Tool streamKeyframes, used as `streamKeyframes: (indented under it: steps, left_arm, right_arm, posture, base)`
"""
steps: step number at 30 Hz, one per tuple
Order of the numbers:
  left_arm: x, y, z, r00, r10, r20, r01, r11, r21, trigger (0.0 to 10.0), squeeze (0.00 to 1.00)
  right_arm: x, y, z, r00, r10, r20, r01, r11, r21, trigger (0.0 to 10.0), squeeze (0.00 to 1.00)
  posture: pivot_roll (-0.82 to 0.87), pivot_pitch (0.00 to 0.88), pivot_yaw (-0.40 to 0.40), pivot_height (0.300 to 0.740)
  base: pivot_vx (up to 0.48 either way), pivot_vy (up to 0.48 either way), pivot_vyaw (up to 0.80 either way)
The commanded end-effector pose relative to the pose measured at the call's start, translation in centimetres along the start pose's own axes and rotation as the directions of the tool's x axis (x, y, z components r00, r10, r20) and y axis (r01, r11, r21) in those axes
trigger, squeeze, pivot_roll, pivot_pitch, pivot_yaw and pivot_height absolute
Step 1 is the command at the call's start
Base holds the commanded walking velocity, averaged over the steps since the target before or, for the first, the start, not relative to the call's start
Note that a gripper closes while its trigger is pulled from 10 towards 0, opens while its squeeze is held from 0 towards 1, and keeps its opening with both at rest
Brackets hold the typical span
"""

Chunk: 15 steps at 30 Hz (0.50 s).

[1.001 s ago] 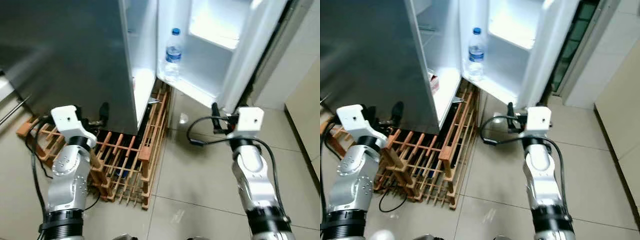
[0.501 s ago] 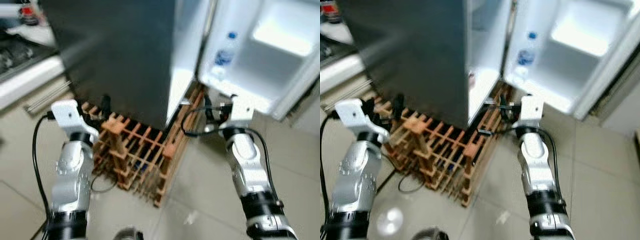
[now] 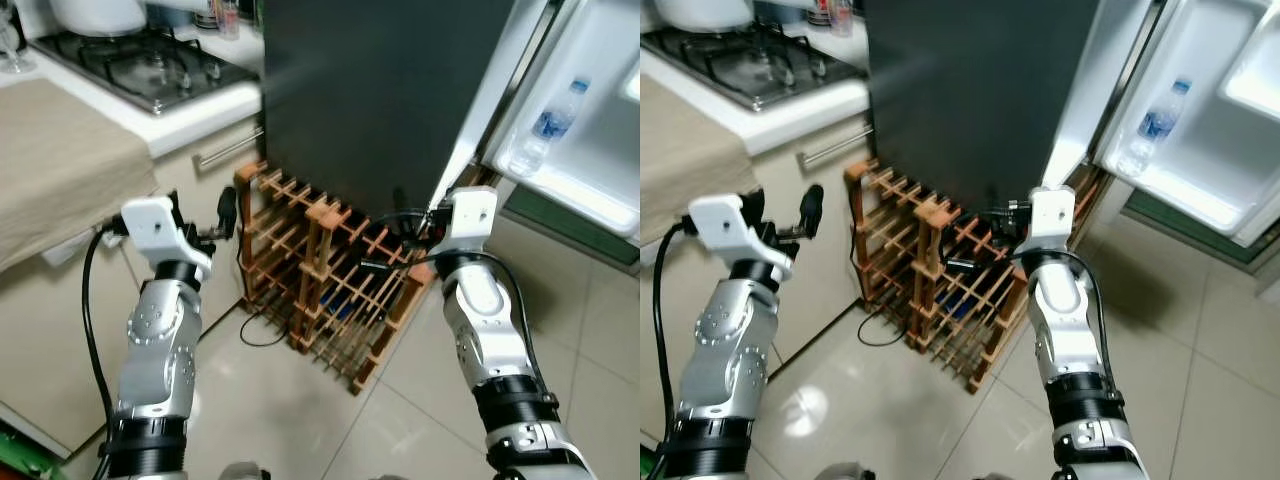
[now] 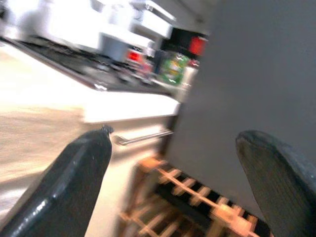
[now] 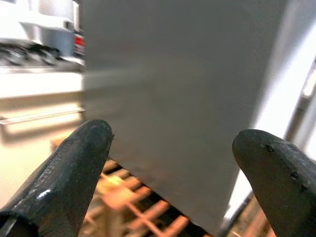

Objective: Restocking fridge

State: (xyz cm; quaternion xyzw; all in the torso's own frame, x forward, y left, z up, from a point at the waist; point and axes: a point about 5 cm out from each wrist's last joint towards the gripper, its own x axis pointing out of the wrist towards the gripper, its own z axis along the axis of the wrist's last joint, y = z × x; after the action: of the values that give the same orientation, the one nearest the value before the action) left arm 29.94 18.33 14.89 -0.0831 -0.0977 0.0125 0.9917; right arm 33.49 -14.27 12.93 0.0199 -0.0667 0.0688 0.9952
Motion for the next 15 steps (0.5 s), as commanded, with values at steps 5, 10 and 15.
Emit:
streamKeyframes:
  steps: [5, 10, 15]
  left_arm:
    - [0.74, -0.31, -0.4, 0.998, 0.067, -0.019, -0.067, 0.998, 0.018, 10.0, 0.0]
    - [0.92, 0.32, -0.88, 0.989, 0.14, -0.05, -0.136, 0.987, 0.083, 10.0, 0.0]
    - [0.83, -0.04, -0.98, 0.989, 0.137, -0.048, -0.131, 0.985, 0.108, 10.0, 0.0]
  right_arm:
    - [0.46, -0.61, 0.33, 1.0, -0.008, 0.0, 0.008, 1.0, 0.004, 10.0, 0.0]
    - [0.8, -0.32, 0.55, 1.0, 0.016, 0.005, -0.016, 1.0, 0.003, 10.0, 0.0]
    - [0.94, -0.32, 0.49, 1.0, 0.029, -0.002, -0.029, 1.0, 0.006, 10.0, 0.0]
  posture:
    - [-0.01, 0.0, -0.052, 0.74]
    - [-0.01, 0.0, -0.058, 0.74]
    - [0.0, 0.0, -0.075, 0.74]
  base:
    - [0.0, -0.48, 0.63]
    - [0.0, -0.48, 0.61]
    - [0.0, -0.343, 0.59]
